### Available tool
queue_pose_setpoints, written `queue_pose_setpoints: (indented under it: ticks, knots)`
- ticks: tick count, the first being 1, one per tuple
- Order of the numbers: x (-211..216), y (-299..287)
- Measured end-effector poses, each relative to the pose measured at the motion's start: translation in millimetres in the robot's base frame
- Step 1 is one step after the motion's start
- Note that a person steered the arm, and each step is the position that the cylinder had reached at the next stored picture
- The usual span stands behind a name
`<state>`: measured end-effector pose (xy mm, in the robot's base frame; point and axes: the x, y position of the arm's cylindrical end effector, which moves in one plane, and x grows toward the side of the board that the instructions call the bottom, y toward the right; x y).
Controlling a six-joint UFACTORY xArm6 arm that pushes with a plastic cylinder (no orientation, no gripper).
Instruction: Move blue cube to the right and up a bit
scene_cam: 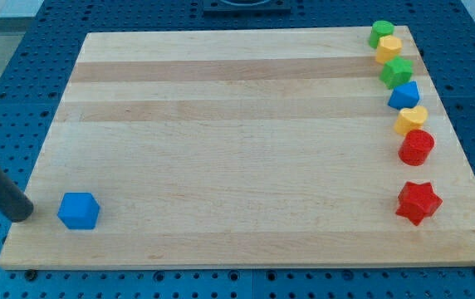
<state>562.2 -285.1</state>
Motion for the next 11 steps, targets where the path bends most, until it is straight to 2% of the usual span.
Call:
queue_pose_setpoints:
  ticks: [6,11]
  knots:
    - [15,185]
    - [-4,336]
